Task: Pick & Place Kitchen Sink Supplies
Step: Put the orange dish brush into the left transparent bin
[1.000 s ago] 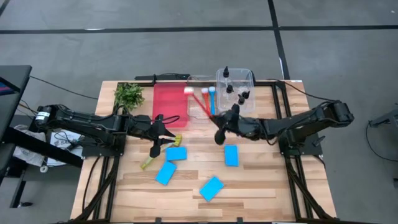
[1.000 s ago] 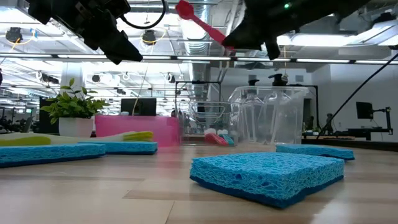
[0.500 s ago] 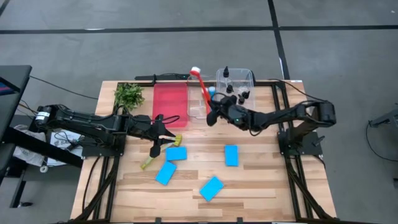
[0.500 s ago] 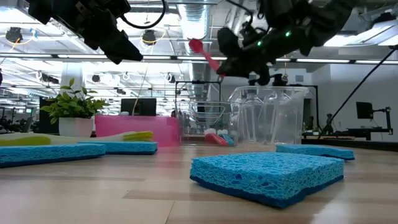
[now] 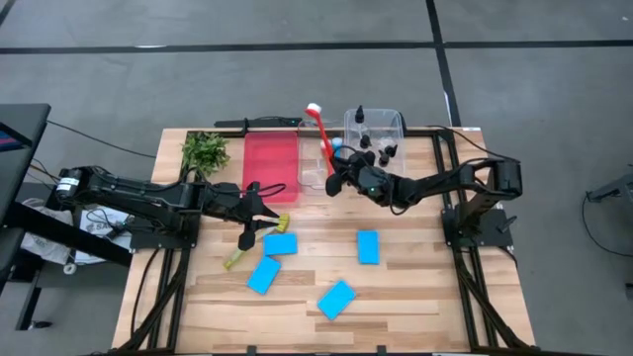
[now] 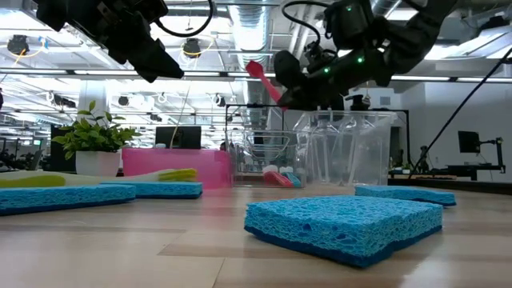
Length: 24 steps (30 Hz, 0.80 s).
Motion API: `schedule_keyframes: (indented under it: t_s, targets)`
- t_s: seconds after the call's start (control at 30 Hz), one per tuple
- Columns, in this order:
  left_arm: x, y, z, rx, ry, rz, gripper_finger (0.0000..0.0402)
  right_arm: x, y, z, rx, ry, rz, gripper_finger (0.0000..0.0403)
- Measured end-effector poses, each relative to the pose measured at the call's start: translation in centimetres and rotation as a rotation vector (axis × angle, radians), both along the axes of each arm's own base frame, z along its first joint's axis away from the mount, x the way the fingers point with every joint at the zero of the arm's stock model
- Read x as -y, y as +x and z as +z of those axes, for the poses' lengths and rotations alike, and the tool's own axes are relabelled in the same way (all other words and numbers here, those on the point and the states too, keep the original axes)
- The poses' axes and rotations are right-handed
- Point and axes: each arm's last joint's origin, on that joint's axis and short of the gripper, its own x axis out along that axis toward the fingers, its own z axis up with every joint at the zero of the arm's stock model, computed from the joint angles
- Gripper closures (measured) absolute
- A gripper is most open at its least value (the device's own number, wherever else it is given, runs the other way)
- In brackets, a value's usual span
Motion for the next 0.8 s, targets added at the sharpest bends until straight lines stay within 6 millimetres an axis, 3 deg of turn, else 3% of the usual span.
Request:
schedule_keyframes:
  t_s: [0.4, 0.6, 0.8]
  targets:
    - [0.0, 0.0, 0.0, 0.000, 0.000, 0.000, 0.0298, -2.8, 0.4, 0.8, -0.065, -0.138, -0.046, 0.0390]
    - [0.0, 0.0, 0.0, 0.000, 0.000, 0.000, 0.0298, -2.3, 0.7, 1.6, -0.152, -0.219, -0.128, 0.0373]
    - [0.0, 0.0, 0.0, 0.000, 0.000, 0.000, 0.0298, -1.7, 1.6, 2.5, -0.316, -0.229, -0.136, 0.0389]
